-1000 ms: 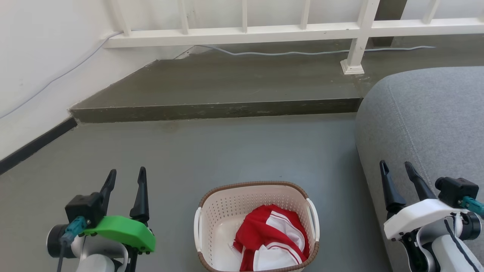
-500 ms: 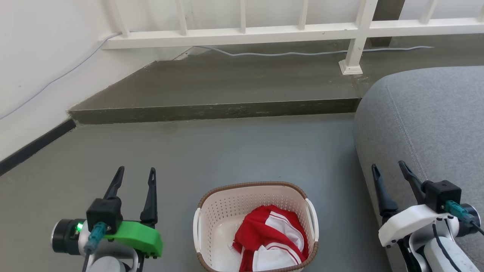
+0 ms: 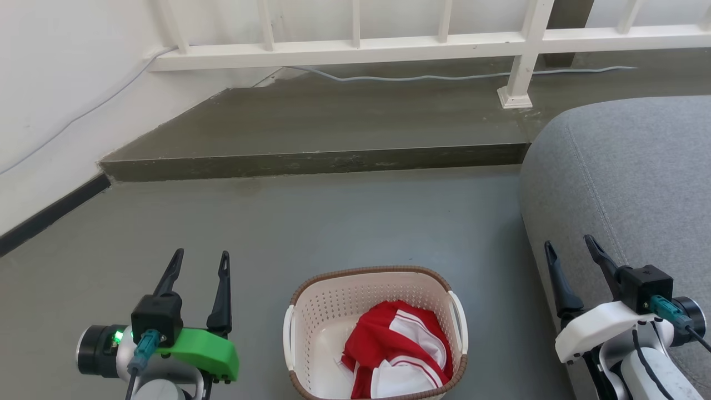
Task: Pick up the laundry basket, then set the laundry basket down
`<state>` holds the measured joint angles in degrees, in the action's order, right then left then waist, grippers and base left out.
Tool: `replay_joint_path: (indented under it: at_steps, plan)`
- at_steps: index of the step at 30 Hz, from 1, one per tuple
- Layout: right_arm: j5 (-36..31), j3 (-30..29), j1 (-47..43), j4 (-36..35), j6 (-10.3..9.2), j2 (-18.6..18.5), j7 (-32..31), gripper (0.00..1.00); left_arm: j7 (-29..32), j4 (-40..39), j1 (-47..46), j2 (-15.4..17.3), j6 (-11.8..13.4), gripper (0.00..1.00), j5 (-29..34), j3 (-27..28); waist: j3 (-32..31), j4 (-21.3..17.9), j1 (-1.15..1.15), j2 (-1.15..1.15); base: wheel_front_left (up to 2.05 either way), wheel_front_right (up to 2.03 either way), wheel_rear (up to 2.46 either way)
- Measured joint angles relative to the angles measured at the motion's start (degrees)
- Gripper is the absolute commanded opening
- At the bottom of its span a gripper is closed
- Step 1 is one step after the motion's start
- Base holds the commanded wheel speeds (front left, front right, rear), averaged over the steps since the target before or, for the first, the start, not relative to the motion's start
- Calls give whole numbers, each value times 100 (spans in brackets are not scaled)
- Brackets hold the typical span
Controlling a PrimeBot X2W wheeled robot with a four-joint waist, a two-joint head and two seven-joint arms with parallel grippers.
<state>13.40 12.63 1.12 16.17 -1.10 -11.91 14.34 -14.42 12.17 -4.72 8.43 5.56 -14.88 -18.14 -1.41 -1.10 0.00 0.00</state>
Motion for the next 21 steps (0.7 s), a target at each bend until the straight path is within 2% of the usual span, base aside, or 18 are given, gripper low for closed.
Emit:
replay_joint_path:
  at_steps: [12, 21]
  plan:
    - [0, -37, 74, 42, 57, 49, 0, 100, 0, 2, -1, 0, 0, 100, 0, -1, 63, -8, 0, 0, 0, 0, 0]
    - [19, -64, 179, 25, 112, 70, 0, 100, -1, -178, -183, -22, 0, 100, 0, -9, 387, -28, 0, 0, 0, 0, 0]
